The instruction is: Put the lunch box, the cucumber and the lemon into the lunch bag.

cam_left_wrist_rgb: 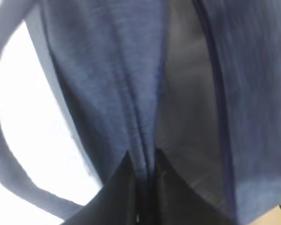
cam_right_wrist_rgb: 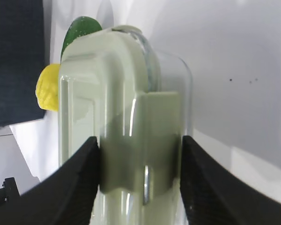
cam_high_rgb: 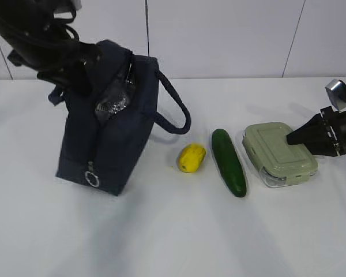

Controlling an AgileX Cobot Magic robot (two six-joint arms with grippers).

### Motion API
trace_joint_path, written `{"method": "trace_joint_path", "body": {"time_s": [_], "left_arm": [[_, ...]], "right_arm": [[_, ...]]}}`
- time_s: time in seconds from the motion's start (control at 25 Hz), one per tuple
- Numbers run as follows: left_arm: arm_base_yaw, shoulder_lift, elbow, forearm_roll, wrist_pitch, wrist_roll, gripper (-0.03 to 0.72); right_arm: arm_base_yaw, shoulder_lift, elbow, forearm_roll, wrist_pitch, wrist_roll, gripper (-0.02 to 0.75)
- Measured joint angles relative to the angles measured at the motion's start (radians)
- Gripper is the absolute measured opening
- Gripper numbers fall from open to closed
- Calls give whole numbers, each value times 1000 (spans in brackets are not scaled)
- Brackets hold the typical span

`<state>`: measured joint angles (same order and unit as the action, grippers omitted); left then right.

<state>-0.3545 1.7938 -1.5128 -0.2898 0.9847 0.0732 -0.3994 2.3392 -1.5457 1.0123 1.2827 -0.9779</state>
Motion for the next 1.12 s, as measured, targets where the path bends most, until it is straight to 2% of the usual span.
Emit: {"method": "trace_joint_path", "body": {"time_s": [0.28,0.48,0.68,0.8,1.12], "left_arm": [[-73,12,-205,161,119,-7,5],[-139,76,-223,277,158,-47,5],[-178,139,-223,301,156,-57,5],[-183,141,-223,324,154,-73,4],[-154,141,-223,517,209,-108,4]], "right_arm": [[0,0,0,1,0,0,391],[0,0,0,4,0,0,391],[0,0,0,9,0,0,391],[0,0,0,14,-6,0,391],[0,0,0,22,-11,0,391]]}}
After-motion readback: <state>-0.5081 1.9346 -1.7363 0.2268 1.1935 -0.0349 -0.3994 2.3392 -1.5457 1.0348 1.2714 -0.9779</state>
